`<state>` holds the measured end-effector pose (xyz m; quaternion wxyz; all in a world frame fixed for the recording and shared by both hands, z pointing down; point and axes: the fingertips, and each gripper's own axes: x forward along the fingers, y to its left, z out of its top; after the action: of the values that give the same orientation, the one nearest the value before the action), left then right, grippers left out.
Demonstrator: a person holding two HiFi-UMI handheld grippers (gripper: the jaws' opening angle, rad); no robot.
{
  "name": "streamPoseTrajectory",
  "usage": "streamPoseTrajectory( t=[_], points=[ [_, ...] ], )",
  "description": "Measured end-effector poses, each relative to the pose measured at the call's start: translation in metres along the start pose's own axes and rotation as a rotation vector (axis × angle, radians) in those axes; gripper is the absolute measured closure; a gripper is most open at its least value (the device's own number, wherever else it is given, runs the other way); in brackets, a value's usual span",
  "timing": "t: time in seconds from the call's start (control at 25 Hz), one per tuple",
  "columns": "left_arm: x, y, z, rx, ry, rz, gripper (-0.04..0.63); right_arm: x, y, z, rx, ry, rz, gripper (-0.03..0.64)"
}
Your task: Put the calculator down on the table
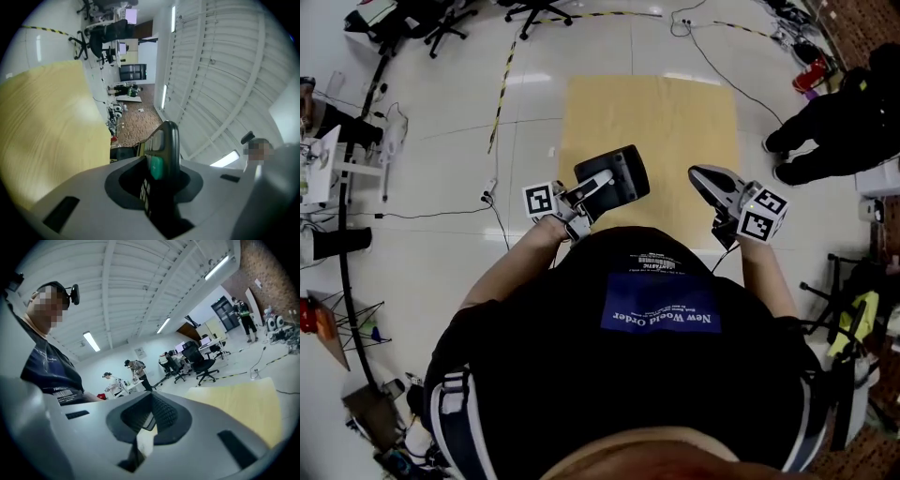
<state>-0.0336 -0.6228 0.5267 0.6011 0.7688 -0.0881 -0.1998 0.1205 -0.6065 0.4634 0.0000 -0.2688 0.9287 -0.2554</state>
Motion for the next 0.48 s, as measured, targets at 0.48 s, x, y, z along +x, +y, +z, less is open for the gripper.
streamPoseTrajectory(
  t=[0.48],
  points=[
    [0.013,0.110,0.005,0.054,0.135,0.299,0.495,-0.001,-0.042,-0.036,0.100,0.056,0.045,0.634]
  ],
)
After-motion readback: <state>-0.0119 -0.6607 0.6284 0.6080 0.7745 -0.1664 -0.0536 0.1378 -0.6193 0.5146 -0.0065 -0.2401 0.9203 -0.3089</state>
